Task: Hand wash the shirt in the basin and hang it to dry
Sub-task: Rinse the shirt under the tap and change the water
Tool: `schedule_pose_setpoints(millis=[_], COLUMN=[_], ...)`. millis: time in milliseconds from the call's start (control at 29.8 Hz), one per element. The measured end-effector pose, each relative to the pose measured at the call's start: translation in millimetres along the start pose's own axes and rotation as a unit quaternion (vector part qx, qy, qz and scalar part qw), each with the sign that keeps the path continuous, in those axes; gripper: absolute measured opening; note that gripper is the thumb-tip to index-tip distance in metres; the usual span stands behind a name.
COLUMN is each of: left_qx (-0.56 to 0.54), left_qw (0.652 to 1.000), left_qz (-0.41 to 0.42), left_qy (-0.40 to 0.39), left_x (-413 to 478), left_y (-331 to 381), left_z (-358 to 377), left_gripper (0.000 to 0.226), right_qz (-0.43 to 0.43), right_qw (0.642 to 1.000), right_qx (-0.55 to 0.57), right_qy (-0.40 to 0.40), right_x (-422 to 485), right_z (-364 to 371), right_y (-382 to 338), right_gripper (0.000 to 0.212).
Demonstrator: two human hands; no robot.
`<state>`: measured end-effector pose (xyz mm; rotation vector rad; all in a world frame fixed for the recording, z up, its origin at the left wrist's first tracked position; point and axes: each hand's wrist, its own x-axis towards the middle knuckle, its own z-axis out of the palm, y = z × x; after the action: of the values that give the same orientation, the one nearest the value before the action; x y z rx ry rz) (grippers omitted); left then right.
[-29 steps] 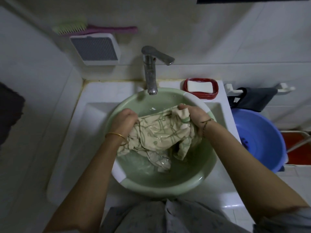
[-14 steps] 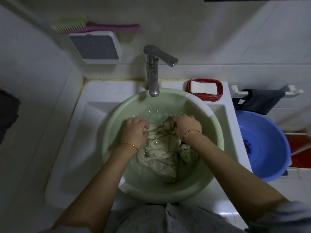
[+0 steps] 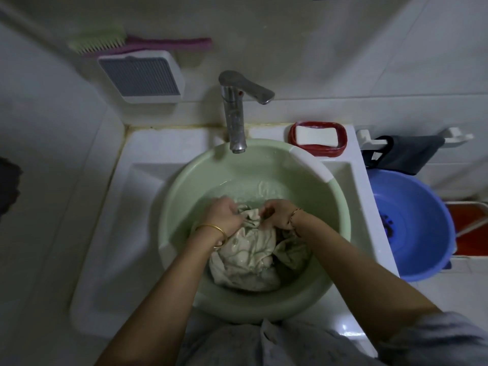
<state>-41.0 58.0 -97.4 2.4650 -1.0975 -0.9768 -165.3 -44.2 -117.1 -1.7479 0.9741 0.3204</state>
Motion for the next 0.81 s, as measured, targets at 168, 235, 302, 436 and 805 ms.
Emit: schedule_pose_setpoints(millis=[168, 235, 302, 436, 805], left_qx=[-0.146, -0.112, -0.165, -0.285, -0.198], left_qw=[0.986, 0.990, 0.977, 0.923, 0.928], left_qz=[0.075, 0.070, 0.041, 0.015, -0.020], left_qy=[-0.033, 0.057, 0.132, 0.260, 0.314], left_x=[0.2, 2.9, 4.4, 0.9, -5.8], left_y=[2.6, 0.0, -2.2, 6.8, -4.7], left_z=[4.9, 1.6, -3.2, -23.1, -58.1], left_gripper=[0.019, 0.018, 0.018, 0.019, 0.019], right_qz=[-0.124, -0.127, -0.088, 0.054, -0.011], right_qw=[0.973, 0.967, 0.974, 0.981, 0.971], right_qx=[0.194, 0.205, 0.110, -0.155, 0.137], right_qy=[0.018, 0.081, 0.178, 0.106, 0.196], right_x=[-10.6, -12.0, -9.1, -8.6, -12.0], right_z=[-4.5, -6.6, -11.4, -14.3, -10.5], right_y=[-7.3, -10.2, -11.0, 0.8, -11.5], right_gripper=[0.033, 0.022, 0.024, 0.071, 0.020])
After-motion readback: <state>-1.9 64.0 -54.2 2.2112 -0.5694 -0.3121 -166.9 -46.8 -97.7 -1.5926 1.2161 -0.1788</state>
